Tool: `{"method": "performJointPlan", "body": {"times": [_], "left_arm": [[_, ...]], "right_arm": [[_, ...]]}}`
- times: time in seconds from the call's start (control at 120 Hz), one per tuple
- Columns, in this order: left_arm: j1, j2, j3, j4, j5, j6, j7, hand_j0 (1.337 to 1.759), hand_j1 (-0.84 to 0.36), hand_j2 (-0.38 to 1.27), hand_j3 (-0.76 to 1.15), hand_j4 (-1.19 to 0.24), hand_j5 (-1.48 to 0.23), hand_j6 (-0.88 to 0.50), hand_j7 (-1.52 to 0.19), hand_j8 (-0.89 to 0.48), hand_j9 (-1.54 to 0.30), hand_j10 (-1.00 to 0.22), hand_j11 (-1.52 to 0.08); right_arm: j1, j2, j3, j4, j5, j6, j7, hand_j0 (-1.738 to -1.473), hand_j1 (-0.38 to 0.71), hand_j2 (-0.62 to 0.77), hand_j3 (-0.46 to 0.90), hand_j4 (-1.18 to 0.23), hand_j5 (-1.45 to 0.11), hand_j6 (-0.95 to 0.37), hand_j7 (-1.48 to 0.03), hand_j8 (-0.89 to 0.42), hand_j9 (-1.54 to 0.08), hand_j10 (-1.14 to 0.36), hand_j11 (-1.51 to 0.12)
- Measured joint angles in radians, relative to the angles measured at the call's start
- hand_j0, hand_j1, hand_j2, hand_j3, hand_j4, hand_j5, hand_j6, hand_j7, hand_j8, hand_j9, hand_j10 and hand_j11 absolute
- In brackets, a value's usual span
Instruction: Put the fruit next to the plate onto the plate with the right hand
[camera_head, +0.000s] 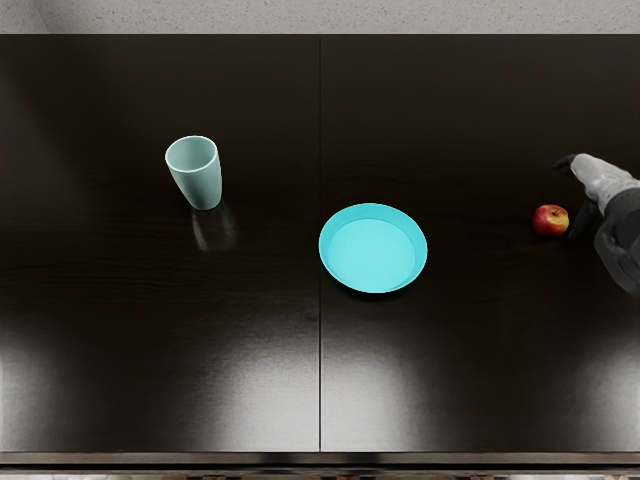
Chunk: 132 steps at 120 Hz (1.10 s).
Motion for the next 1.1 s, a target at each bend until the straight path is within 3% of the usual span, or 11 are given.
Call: {"method": "performJointPlan", "body": {"times": [0.475,1.1], "left_arm": [[0.0,0.0,-0.001,-0.002,0.0,0.0,0.0,1.658,0.34,0.0,0.0,-0.01,-0.01,-0.01,-0.01,-0.01,-0.01,-0.01,-0.01],[0.0,0.0,-0.002,-0.002,0.0,0.0,0.0,1.658,0.34,0.0,0.0,-0.01,-0.01,-0.01,-0.01,-0.01,-0.01,-0.01,-0.01]], "right_arm": [[-0.054,0.047,-0.02,-0.032,-0.041,-0.098,0.0,-1.658,-0.04,-0.05,0.0,-0.27,-0.34,-0.27,-0.34,-0.27,-0.34,-0.27,-0.34],[-0.056,0.092,-0.03,-0.047,-0.04,-0.105,0.0,-1.658,0.09,-0.07,0.0,-0.37,-0.48,-0.37,-0.48,-0.37,-0.48,-0.37,-0.48]]}}
